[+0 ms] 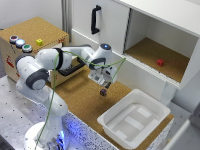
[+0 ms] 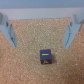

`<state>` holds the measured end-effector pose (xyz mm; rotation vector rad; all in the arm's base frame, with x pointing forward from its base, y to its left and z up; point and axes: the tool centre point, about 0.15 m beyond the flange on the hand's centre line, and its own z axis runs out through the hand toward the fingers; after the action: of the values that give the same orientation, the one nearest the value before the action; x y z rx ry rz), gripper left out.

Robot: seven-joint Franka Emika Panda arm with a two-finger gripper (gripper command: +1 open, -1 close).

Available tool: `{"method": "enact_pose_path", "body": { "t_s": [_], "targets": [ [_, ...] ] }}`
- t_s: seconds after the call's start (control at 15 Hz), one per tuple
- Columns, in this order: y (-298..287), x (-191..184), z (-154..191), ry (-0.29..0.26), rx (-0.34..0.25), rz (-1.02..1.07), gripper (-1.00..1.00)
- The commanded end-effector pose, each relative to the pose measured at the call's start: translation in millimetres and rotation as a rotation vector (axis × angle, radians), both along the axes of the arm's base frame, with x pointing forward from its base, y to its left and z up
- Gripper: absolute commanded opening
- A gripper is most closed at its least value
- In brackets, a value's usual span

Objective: Push left the purple block

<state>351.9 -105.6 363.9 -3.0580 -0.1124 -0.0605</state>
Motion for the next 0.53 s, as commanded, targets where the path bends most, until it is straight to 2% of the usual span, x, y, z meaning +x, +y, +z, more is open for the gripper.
{"method": "enact_pose_path", "body": {
  "t_s": [0.0, 0.4, 0.47],
  "targets": [
    [-8.0, 15.1, 9.4, 0.095, 0.059, 0.025, 1.00],
    [-8.0, 15.1, 9.4, 0.095, 0.059, 0.025, 1.00],
    [-8.0, -0.2, 0.0, 0.014, 0.016, 0.007, 1.00]
  ]
}}
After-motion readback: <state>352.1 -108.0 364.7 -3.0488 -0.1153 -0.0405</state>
